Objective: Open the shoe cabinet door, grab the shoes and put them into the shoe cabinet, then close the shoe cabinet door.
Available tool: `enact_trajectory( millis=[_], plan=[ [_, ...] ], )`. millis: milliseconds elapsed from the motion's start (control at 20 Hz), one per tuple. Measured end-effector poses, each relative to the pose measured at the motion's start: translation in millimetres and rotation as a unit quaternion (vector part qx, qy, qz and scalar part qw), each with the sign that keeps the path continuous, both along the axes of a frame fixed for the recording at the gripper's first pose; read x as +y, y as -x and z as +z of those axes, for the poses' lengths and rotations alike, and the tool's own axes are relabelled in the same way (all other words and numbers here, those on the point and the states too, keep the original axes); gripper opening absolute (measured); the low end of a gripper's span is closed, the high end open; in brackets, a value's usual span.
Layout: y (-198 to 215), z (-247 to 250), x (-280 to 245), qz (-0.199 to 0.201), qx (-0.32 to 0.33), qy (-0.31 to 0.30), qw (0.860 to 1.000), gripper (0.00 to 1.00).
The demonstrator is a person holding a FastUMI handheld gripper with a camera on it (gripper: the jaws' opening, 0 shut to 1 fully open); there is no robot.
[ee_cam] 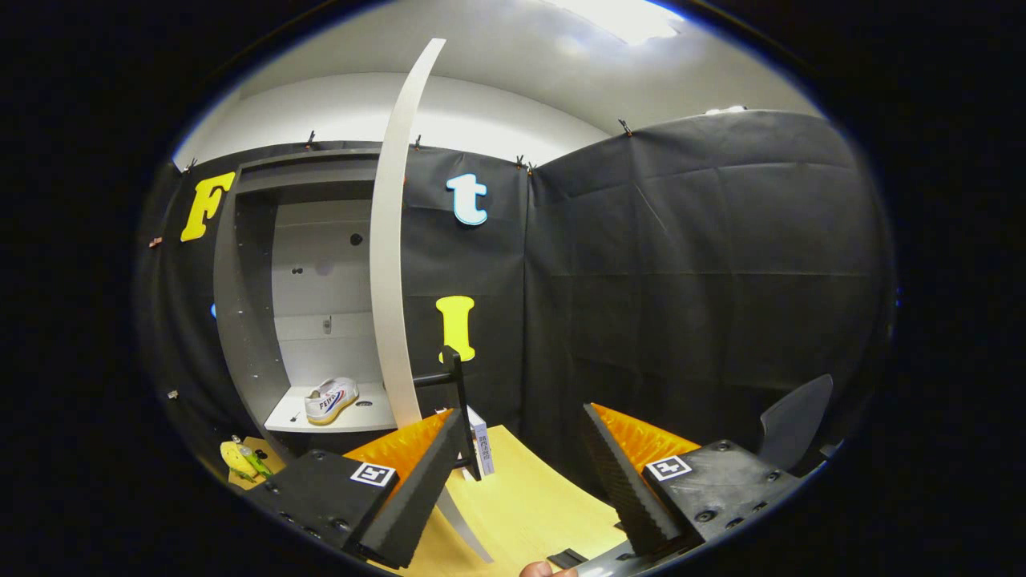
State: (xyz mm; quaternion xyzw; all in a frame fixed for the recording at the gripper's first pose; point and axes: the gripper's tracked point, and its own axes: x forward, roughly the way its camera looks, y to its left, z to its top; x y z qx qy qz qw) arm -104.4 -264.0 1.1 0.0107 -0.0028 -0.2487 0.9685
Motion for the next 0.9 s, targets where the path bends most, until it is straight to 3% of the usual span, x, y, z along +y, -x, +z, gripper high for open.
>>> enact_trajectory(
  millis=[500,900],
  plan=[
    [-6,-6,75,0.067,0.004,-0.006,0.998,0.97],
    [-44,-17,179,0.182,0.014,-0.028,0.983,0.97]
  ],
)
